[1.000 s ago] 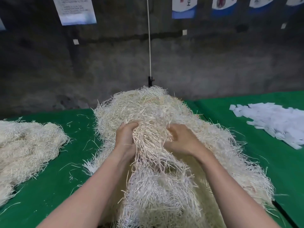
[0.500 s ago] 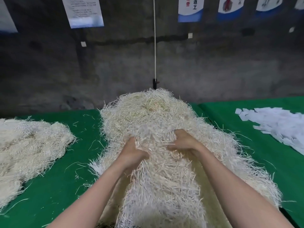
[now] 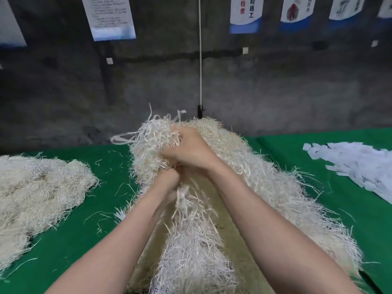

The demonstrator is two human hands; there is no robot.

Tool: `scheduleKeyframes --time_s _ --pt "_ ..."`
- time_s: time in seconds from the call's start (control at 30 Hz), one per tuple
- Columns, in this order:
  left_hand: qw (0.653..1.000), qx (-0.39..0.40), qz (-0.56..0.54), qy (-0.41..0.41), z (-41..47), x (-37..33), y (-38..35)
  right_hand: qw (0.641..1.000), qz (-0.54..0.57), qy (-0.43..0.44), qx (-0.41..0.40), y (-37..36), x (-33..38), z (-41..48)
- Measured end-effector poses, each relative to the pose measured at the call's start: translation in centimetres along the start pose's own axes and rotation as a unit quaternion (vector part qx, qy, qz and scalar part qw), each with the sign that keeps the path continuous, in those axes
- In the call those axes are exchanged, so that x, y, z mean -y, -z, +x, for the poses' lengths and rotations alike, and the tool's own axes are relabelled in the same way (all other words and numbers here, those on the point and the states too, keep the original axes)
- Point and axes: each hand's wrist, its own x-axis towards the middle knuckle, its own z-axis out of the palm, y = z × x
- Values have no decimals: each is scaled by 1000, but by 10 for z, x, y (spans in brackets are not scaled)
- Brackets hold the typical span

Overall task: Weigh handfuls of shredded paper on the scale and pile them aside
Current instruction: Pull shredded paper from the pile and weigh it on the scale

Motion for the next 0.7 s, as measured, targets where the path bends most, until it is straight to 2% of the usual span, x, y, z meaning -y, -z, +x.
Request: scheduleKeyframes --time_s 0.03,0.1,0.17,0.2,0.33,0.4,0.5,0.53,0.6,0.63,0.7 --pt "999 -15 -29 -6 2 0 6 1000 4 -8 12 6 -2 -2" --pt "998 -51 -27 -30 5 -2 19 1000 -5 -6 -19 32 -10 -5" --pt "996 -83 -15 -39 8 -8 35 992 -95 -30 -77 67 -25 -7" --pt "994 -95 -3 -48 10 -11 43 983 -159 -56 -68 84 -37 -8" --pt "991 -117 -15 -59 17 -29 65 910 -343 -196 126 98 -95 -14" --pt "992 -110 -21 -54 24 -32 71 893 -366 -222 141 79 -117 -15" --pt "996 -92 -9 -18 25 -29 67 893 -395 -176 125 50 -124 -11" --pt "996 -86 11 -8 23 -26 64 912 -368 -150 103 45 -122 -9" --pt "996 -70 59 10 23 -16 61 974 -188 -125 22 34 -108 -5" --pt "995 -54 77 11 22 -11 59 990 -78 -117 -8 29 -96 -4" --pt "986 -49 155 -33 18 -3 53 990 61 -125 -35 22 -77 2"
